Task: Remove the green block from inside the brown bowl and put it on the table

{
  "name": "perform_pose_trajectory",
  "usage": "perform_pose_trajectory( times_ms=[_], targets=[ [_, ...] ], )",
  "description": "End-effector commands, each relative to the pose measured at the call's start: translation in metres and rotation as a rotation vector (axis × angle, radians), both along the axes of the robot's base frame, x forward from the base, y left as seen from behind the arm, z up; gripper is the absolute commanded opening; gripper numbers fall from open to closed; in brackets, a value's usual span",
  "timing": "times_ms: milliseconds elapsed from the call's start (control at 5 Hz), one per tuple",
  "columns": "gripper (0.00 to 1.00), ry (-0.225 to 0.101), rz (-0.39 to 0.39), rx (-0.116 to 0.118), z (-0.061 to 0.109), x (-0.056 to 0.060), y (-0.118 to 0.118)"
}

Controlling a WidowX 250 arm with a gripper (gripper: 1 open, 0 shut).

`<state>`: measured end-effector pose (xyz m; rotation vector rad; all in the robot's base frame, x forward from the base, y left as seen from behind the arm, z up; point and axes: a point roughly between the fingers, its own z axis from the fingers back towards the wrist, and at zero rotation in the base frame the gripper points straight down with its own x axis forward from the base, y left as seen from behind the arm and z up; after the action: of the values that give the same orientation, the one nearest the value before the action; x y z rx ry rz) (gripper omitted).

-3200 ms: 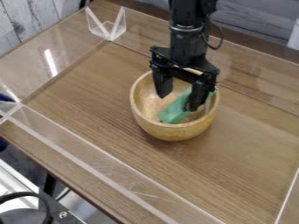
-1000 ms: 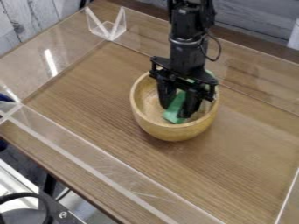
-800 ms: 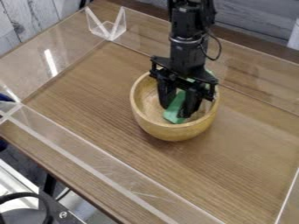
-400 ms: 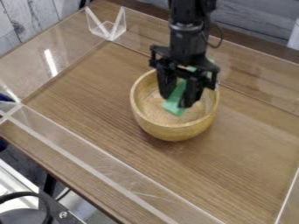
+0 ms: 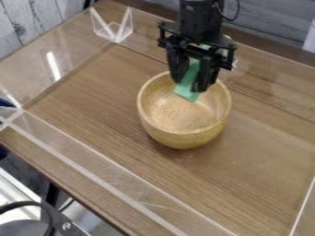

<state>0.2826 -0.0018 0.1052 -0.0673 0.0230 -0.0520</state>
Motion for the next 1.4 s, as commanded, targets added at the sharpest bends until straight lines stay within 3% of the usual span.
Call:
perform_pose_trajectory(
  times_ms=[0, 1200],
  targets=[
    [0.00, -0.061, -0.004, 0.000, 0.014, 0.004, 0.000],
    [0.00, -0.024, -0.024, -0.002, -0.009, -0.001, -0.004]
  ],
)
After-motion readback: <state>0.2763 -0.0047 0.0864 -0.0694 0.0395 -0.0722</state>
